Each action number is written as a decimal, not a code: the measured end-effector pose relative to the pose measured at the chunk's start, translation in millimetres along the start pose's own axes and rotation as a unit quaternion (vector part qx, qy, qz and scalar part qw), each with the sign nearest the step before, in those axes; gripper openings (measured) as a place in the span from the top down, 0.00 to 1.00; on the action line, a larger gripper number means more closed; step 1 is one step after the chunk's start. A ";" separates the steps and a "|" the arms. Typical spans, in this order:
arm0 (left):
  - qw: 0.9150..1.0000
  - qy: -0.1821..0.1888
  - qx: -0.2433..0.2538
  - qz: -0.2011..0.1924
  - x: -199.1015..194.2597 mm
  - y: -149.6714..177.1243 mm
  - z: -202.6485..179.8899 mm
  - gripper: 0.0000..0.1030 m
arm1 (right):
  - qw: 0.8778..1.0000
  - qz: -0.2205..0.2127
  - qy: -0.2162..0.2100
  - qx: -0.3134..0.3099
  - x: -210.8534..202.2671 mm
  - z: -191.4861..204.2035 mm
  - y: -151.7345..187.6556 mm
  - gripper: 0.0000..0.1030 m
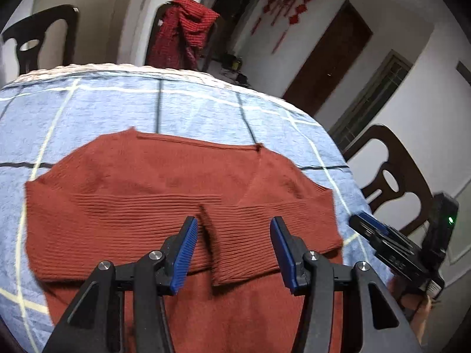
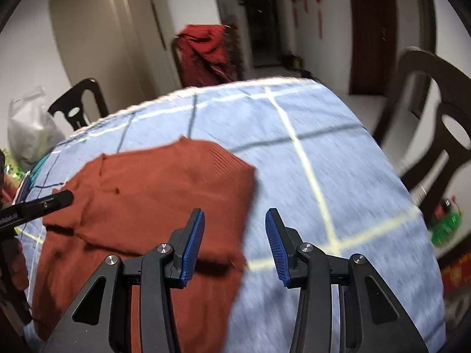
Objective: Fold small clothes
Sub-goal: 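Move both tools back over the sweater to its ribbed hem, then close the left gripper on the hem while the right gripper closes on the hem too, then lift the gripped hem off the tablecloth with both grippers, then carry the hem over the sweater body toward the collar with both grippers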
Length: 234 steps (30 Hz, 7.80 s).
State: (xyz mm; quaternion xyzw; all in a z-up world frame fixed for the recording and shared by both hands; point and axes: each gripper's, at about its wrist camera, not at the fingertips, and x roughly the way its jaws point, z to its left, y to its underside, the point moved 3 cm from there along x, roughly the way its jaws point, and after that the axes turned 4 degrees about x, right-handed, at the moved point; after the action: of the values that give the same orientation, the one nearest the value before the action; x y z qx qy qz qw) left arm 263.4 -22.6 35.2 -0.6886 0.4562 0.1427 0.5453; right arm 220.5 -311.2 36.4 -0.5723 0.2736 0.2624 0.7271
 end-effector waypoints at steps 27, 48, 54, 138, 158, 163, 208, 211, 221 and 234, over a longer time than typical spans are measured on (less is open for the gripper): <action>0.995 -0.039 0.060 0.063 20.1 31.8 -10.7 0.48 | 0.997 0.045 0.012 -0.064 33.1 6.5 16.2 0.73; 0.991 -0.111 0.051 0.052 -92.2 137.7 31.9 0.44 | 0.993 0.063 -0.007 -0.099 -51.4 30.2 112.7 0.73; 0.990 -0.122 0.050 0.047 -114.5 169.9 40.7 0.44 | 0.993 0.065 0.010 -0.096 -70.9 22.0 144.4 0.73; 0.991 -0.062 -0.101 0.068 -134.4 193.8 61.4 0.91 | 0.992 0.078 -0.088 0.052 -102.2 10.8 180.3 0.92; 0.987 -0.026 -0.144 0.065 -138.1 199.4 72.1 0.91 | 0.988 0.066 -0.096 0.098 -111.1 -6.5 175.8 0.93; 0.987 -0.021 -0.144 0.071 -133.4 198.5 70.6 0.88 | 0.989 0.068 -0.093 0.095 -110.7 -5.4 176.3 0.93; 0.987 0.030 -0.157 0.018 -134.9 120.0 66.5 0.91 | 0.985 0.015 -0.149 0.082 -116.3 -2.8 103.4 0.93; 0.987 0.035 -0.157 0.007 -132.5 103.6 69.8 0.91 | 0.985 0.009 -0.150 0.079 -111.7 -2.2 89.3 0.93; 0.986 0.034 -0.160 -0.016 -120.2 59.0 81.5 0.91 | 0.987 -0.005 -0.146 0.065 -92.0 6.2 41.9 0.93; 0.981 0.032 -0.188 -0.030 -89.6 16.0 105.1 0.91 | 0.988 -0.004 -0.140 0.065 -51.5 10.3 -7.9 0.93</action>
State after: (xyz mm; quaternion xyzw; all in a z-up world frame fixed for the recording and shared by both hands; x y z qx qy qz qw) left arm 233.8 112.6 49.2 -0.7965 0.4177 0.1872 0.3950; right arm 190.3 -306.3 79.7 -0.4829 0.1836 0.3187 0.7947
